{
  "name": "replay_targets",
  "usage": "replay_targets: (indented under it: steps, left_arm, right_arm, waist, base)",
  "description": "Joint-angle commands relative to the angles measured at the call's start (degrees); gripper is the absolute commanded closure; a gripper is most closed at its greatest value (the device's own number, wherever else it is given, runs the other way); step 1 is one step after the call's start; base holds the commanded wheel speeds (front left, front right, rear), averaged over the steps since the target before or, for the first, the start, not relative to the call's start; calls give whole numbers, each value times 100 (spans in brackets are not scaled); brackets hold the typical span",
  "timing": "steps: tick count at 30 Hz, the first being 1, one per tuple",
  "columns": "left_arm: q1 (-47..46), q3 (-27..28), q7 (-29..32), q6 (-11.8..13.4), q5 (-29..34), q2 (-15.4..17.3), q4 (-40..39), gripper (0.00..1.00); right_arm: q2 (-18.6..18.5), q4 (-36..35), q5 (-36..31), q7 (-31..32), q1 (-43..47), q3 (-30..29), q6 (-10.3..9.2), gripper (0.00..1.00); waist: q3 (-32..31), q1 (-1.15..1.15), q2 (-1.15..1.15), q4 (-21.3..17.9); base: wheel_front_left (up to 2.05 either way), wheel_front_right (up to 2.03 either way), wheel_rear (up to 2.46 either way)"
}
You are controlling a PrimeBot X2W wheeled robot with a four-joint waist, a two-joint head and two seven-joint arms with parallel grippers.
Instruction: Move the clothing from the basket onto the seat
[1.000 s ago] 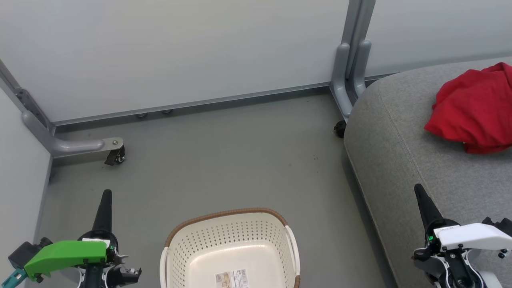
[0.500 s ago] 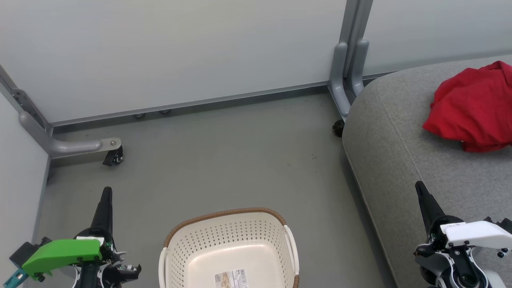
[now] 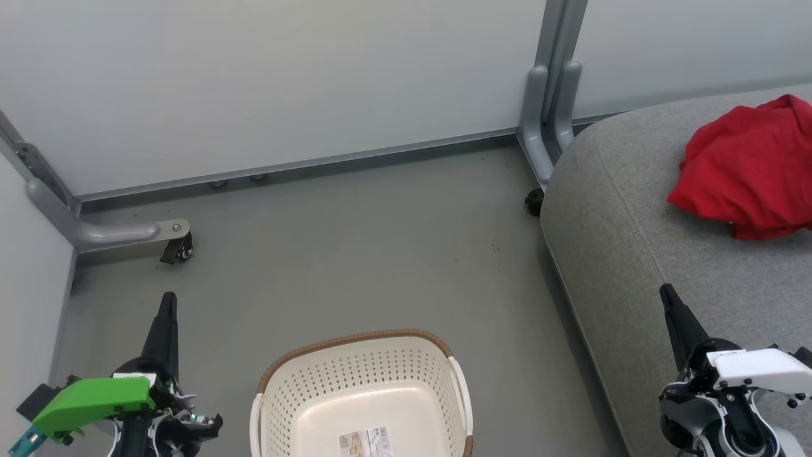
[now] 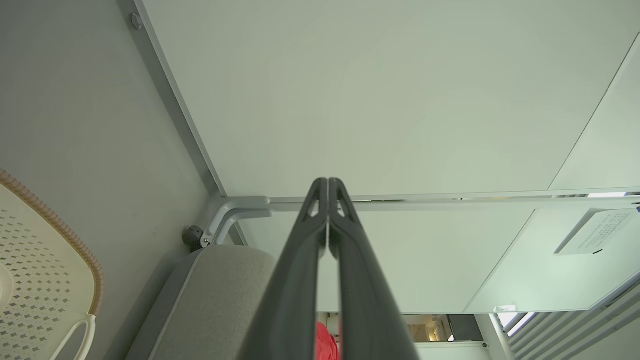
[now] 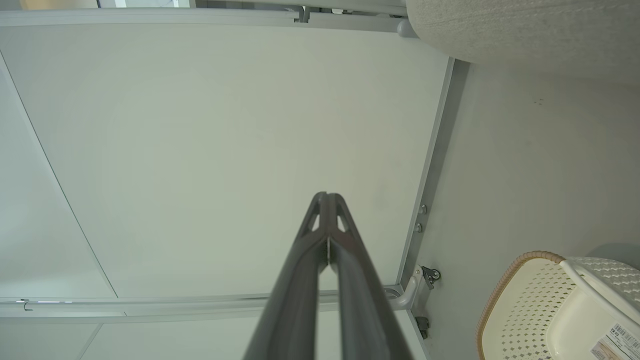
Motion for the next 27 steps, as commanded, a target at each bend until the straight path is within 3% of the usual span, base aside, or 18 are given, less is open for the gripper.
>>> replay_targets:
  steps: [1, 27]
  left_arm:
    - [-69, 18, 31, -32, -13, -4, 8, 100]
    - [-68, 16, 29, -29, -14, -3, 6, 100]
  right_arm:
    - [-10, 13, 26, 9, -47, -20, 0, 100]
    - [18, 16, -24, 44, -50, -59, 0, 100]
  waist:
    - [0, 0, 47, 0]
    - [0, 0, 47, 0]
  base:
    - [0, 0, 0]
    - [0, 0, 0]
